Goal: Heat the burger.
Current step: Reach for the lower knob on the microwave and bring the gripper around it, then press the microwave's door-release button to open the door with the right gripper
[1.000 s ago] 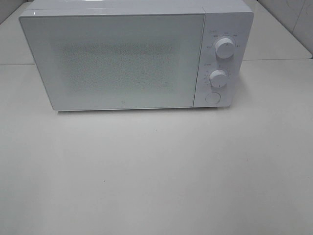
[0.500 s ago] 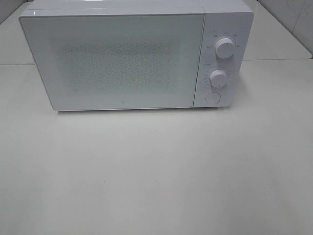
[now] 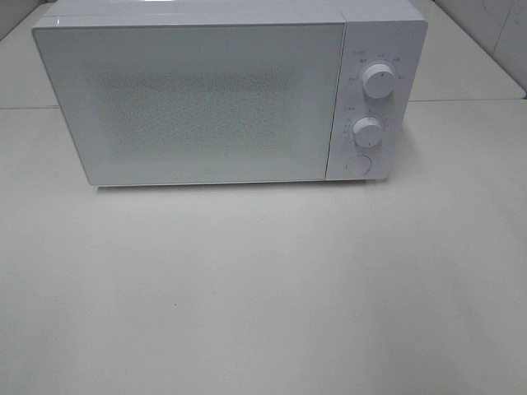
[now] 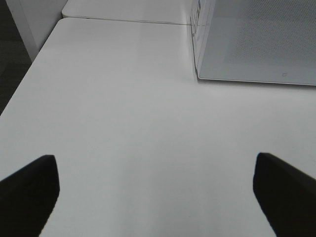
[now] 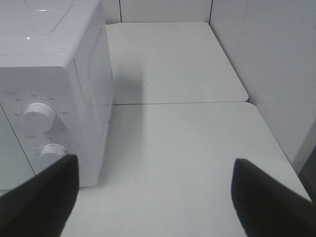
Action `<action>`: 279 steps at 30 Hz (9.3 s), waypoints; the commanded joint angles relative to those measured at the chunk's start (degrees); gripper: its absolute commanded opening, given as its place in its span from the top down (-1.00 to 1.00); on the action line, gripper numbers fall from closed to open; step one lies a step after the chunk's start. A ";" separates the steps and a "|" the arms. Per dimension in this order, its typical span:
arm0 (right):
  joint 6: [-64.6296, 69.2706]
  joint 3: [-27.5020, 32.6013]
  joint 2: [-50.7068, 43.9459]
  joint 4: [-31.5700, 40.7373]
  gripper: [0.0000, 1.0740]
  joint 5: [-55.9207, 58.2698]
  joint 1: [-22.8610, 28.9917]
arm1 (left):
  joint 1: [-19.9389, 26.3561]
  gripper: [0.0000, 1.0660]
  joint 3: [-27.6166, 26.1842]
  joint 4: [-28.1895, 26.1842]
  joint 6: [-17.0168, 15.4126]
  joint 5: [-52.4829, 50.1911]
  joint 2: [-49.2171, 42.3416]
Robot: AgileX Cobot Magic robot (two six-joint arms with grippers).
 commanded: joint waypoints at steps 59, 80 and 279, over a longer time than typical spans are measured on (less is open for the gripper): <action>-22.23 6.53 56.95 42.34 -0.56 -75.23 35.98 | 0.23 -0.87 0.06 -0.06 0.00 0.00 -0.74; -20.80 -6.53 69.44 43.66 -0.49 -75.17 35.87 | 0.23 -0.87 0.06 -0.06 0.00 0.00 -0.74; -15.64 -4.18 35.47 35.75 -0.41 -23.61 28.25 | 0.23 -0.87 0.06 -0.06 0.00 0.00 -0.74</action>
